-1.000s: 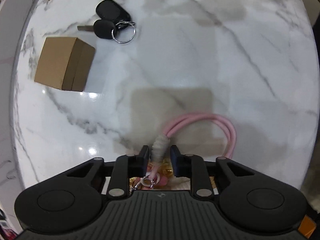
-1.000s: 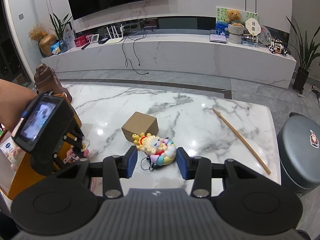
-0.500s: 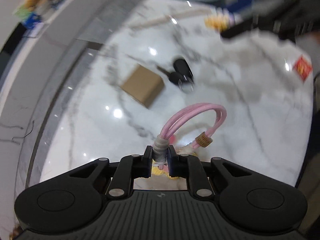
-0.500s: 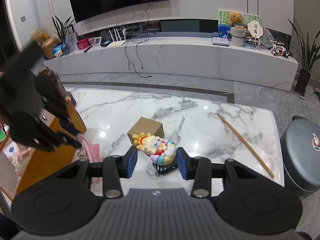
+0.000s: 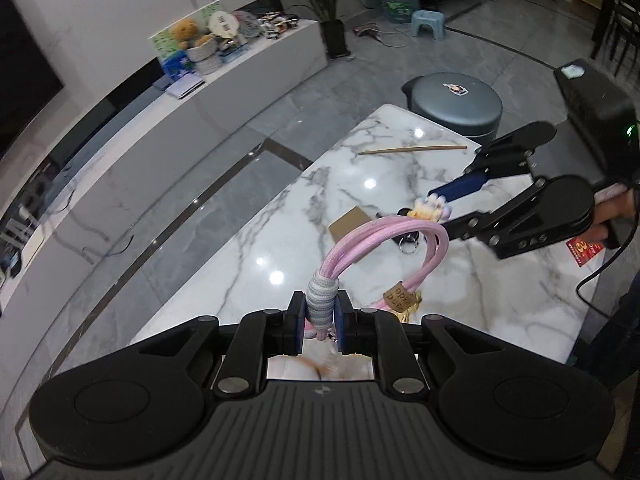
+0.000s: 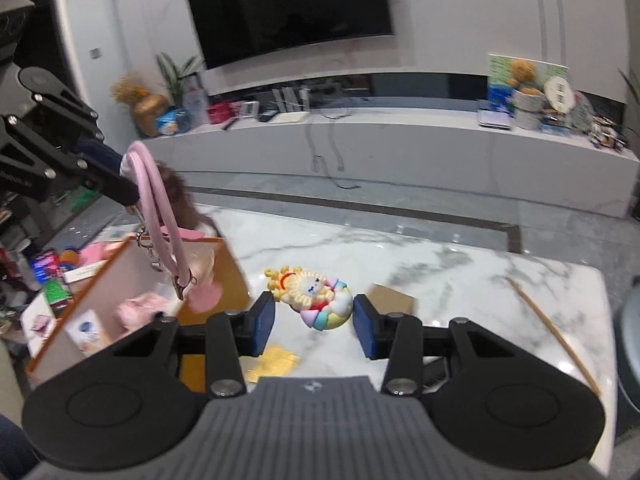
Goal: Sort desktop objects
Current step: 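Carry the keychain and figurine over the storage box with both tools, then open both tools to drop the keychain and figurine into the storage box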
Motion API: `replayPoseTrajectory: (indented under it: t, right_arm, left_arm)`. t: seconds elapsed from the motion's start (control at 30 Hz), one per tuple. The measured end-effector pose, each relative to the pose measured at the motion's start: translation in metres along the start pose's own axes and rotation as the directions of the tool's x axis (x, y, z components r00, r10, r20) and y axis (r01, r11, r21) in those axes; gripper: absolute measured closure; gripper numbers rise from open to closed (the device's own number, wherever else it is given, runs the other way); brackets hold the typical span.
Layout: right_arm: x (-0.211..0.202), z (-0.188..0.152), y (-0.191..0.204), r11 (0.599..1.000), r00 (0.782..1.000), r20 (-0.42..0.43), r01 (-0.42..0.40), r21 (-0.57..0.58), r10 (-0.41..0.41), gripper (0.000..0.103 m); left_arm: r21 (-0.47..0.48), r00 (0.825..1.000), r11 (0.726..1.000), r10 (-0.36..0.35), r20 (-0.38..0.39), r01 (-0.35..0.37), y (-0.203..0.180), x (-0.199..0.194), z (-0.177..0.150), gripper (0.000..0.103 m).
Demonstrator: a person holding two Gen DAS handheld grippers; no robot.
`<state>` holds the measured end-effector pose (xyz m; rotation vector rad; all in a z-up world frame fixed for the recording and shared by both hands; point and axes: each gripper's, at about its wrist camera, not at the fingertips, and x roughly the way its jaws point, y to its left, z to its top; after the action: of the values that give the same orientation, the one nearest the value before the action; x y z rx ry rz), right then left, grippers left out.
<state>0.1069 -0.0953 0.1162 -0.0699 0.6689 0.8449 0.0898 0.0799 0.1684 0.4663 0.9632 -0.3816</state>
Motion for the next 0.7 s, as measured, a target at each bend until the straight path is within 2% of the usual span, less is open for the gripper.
replayPoseTrajectory:
  t: [0.17, 0.37, 0.57, 0.7]
  right_arm:
    - [0.016, 0.002, 0.054, 0.992, 0.995, -0.025, -0.097, -0.085, 0.095, 0.058]
    - [0.036, -0.006, 0.122, 0.951, 0.973, -0.081, -0.23, -0.209, 0.217, 0.058]
    - [0.069, -0.028, 0.174, 0.908, 0.95, -0.2, -0.293, -0.3, 0.24, 0.058]
    - [0.089, -0.047, 0.197, 0.869, 0.923, -0.299, -0.345, -0.355, 0.244, 0.058]
  left_arm:
    - [-0.047, 0.998, 0.998, 0.049, -0.036, -0.05, 0.005, -0.016, -0.035, 0.086]
    - [-0.162, 0.995, 0.984, 0.062, -0.079, -0.074, 0.022, -0.022, -0.092, 0.086]
    - [-0.26, 0.991, 0.963, 0.032, -0.132, -0.066, 0.03, -0.01, -0.145, 0.086]
    - [-0.314, 0.984, 0.948, -0.003, -0.178, -0.054, 0.026, 0.01, -0.178, 0.086]
